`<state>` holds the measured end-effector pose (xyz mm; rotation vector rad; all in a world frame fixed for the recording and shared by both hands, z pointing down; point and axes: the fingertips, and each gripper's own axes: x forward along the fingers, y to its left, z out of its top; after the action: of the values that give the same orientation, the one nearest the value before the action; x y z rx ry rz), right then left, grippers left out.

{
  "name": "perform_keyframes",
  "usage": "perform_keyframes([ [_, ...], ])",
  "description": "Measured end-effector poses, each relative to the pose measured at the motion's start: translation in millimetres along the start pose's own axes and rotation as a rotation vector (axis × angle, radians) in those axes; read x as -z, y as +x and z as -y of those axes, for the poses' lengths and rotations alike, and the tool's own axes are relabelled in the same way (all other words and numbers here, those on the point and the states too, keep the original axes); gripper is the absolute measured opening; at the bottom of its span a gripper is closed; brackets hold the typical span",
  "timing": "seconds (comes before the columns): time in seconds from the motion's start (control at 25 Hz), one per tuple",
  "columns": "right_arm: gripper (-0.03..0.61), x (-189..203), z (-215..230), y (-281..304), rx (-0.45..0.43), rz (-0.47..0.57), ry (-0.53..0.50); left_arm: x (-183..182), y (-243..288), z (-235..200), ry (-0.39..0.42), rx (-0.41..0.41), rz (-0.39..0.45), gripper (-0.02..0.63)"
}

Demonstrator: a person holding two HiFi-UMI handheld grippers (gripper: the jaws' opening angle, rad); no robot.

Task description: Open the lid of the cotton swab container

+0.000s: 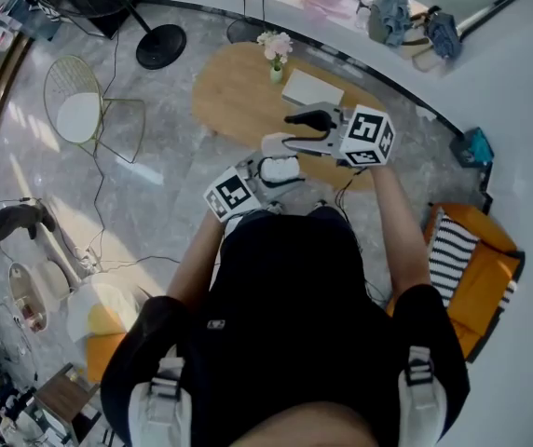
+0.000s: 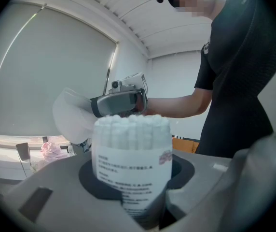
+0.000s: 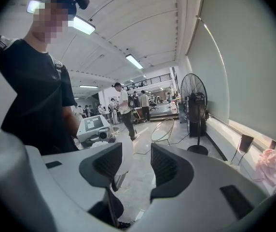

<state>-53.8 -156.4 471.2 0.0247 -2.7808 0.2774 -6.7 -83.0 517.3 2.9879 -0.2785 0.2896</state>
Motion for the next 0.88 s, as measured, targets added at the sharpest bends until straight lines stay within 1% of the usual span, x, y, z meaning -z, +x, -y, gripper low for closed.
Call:
perform_keyframes([
  [0.24, 0.173, 8.5, -3.1, -13.1, -0.003, 0.032, 0.006, -0.3, 13.0, 5.9, -0.016, -0.022, -0.008, 0.187],
  [0.4, 0.173, 10.5, -6.0, -27.3, -0.024, 0.044, 0.0, -5.4, 25.4, 10.3, -0.048, -0.049, 0.007, 0.187],
  [0.56, 0.162, 10.5, -8.1, -42.3, -0.043, 0.066, -0.021, -9.6, 34.6, 10.1, -0.069, -0.092, 0.022, 0.187],
  [0.76, 0.153, 11.4, -8.9, -62.2, -0.058, 0.083, -0.021, -17.6, 39.0, 5.9, -0.104, -0.159, 0.046, 0.187],
  [0.88, 0.146, 15.7, -9.3, -74.3, -0.062, 0.089, -0.022, -19.9, 44.2, 5.6, -0.11, -0.193, 0.047, 0.187],
])
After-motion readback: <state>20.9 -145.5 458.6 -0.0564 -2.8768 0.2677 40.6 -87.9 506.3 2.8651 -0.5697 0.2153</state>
